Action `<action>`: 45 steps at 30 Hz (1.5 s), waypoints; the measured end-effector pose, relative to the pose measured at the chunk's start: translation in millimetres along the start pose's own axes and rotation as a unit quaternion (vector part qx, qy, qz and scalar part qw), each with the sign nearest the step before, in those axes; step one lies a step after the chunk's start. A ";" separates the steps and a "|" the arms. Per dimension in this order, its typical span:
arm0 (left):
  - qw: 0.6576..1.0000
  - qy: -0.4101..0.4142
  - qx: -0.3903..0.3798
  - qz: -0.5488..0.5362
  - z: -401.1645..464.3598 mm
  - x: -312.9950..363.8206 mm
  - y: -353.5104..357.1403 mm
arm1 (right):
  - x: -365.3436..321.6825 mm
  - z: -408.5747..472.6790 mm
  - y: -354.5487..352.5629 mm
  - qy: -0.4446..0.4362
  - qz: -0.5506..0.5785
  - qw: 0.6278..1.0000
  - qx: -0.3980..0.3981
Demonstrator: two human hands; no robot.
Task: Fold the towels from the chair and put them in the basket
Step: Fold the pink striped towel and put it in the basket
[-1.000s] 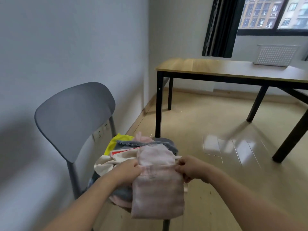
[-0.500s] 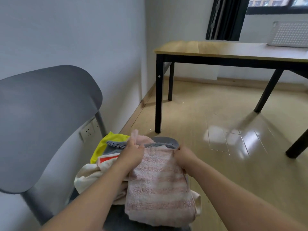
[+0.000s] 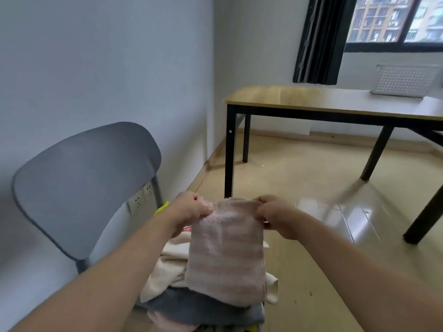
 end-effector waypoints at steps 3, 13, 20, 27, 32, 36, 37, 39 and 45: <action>0.993 0.081 0.078 0.031 -8.7 44.2 -35.2 | -58.8 -21.6 -11.8 -0.112 0.001 0.993 0.036; 0.642 0.510 0.315 0.478 -125.4 86.4 -23.8 | -71.9 -83.5 -8.3 -0.326 -0.106 0.927 0.152; 0.797 0.320 -0.008 0.513 -110.7 -54.9 64.9 | 111.8 -81.9 20.7 0.032 0.043 0.998 0.030; 0.846 0.218 0.059 0.482 -79.2 -58.7 56.3 | 113.7 -55.2 16.1 0.061 0.036 0.996 0.057; 0.835 0.222 0.041 0.502 -75.6 -69.9 80.5 | 108.3 -40.8 16.9 0.064 -0.030 0.997 0.029; 0.971 -0.063 0.153 0.171 -66.4 -92.5 53.6 | 97.9 -36.4 19.4 0.067 -0.108 0.992 0.004; 0.976 -0.138 0.154 0.064 -65.5 -102.0 50.1 | 94.6 -35.2 20.2 0.052 -0.184 0.982 -0.003; 0.965 -0.209 0.114 -0.112 -62.9 -111.2 52.3 | 87.2 -35.7 23.0 0.024 -0.307 0.951 0.001; 0.954 -0.252 0.087 -0.138 -53.8 -103.3 42.6 | 88.3 -31.2 28.4 0.010 -0.329 0.943 0.051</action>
Point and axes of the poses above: each hand's wrist, its own z-axis towards the middle knuckle, its own y-axis out of the palm, x = y × z, the point moved 6 cm from there along z, towards the middle knuckle, and after that the axes turned 13 degrees about z, right-handed, at the moved point
